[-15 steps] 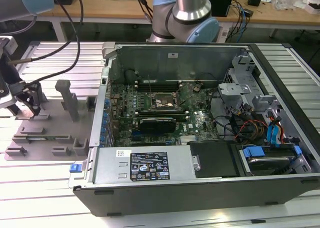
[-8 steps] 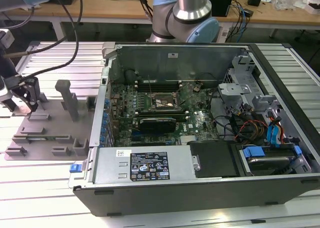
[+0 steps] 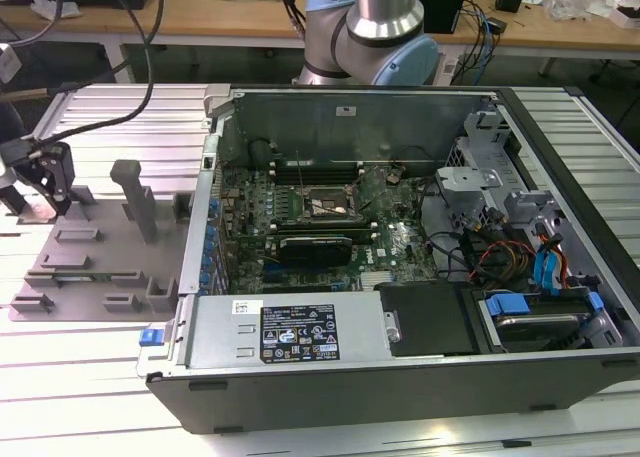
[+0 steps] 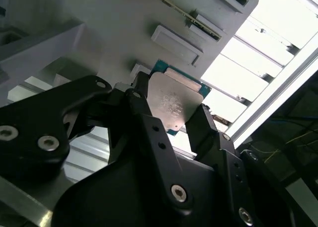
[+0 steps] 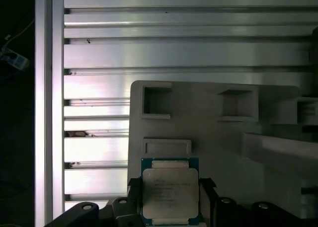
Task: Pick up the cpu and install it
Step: 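Pick up the cpu and move it towards the insertion slot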
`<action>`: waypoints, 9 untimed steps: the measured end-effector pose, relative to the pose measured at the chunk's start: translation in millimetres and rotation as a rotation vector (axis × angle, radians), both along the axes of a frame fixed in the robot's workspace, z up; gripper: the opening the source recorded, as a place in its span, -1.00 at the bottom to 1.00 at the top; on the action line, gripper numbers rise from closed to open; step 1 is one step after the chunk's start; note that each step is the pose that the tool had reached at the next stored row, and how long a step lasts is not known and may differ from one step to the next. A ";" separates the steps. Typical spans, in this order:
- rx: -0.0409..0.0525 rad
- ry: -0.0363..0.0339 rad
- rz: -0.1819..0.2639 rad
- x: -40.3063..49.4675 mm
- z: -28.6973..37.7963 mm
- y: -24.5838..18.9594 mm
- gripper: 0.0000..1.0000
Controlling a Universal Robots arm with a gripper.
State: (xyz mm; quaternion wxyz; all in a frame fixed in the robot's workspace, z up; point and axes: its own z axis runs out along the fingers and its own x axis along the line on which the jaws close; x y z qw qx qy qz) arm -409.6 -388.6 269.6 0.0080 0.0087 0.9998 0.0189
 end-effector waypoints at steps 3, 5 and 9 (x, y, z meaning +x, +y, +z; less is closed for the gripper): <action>0.0000 0.0000 0.000 0.0 5.9 0.0 0.09; 0.0000 -0.0001 0.000 0.0 8.6 0.0 0.09; 0.0001 0.0000 0.000 0.0 15.5 0.0 0.09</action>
